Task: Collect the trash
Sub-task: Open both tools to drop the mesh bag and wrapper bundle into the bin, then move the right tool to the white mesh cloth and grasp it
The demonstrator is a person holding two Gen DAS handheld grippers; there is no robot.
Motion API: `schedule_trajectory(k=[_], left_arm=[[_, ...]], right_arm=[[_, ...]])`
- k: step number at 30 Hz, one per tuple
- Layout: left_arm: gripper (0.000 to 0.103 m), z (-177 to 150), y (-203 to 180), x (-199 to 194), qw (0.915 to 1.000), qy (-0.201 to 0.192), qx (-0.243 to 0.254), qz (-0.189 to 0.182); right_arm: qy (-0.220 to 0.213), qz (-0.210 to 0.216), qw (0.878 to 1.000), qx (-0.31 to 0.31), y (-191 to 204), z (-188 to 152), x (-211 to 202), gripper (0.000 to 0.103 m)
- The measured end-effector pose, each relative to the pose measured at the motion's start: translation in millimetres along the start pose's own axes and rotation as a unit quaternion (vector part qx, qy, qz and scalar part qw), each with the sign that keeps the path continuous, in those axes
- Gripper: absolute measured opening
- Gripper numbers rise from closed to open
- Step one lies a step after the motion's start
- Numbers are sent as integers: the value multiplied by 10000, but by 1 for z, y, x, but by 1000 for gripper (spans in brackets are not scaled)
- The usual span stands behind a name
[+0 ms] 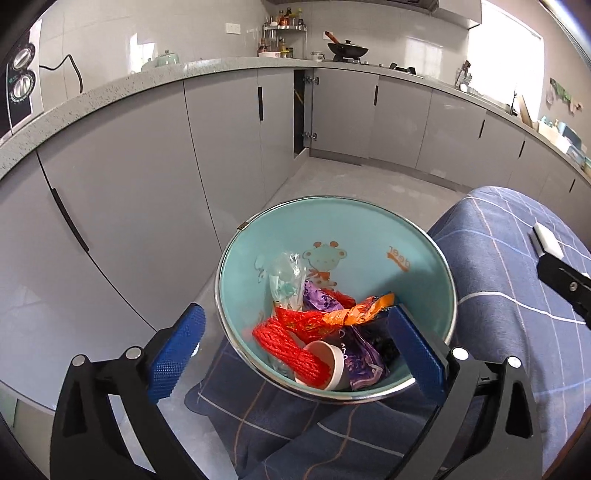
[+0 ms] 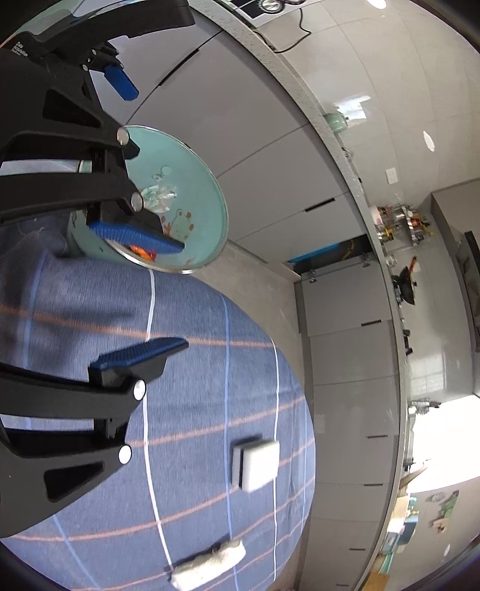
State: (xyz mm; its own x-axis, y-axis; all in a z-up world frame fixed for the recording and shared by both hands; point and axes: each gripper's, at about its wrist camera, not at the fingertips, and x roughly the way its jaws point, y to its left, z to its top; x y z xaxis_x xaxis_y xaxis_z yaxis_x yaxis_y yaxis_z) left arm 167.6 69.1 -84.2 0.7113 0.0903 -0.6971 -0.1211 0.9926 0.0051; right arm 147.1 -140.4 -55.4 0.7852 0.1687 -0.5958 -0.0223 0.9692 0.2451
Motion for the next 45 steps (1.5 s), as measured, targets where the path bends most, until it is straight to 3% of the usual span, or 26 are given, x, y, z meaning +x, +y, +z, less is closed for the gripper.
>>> schedule_trajectory(k=[6, 24, 40, 45], left_arm=[[97, 0, -13, -20, 9999, -108, 71, -51], [97, -8, -101, -55, 9955, -53, 705, -630], [97, -21, -187, -50, 9831, 263, 1233, -1326], [96, -19, -210, -42, 9805, 319, 1326, -1418]], right_arm=[[-60, -48, 9999, 104, -19, -2, -16, 60], [-200, -599, 9965, 553, -116, -15, -70, 60], [-220, -1317, 9813, 1383, -221, -27, -95, 60], [-157, -1542, 9781, 1386, -246, -19, -94, 60]])
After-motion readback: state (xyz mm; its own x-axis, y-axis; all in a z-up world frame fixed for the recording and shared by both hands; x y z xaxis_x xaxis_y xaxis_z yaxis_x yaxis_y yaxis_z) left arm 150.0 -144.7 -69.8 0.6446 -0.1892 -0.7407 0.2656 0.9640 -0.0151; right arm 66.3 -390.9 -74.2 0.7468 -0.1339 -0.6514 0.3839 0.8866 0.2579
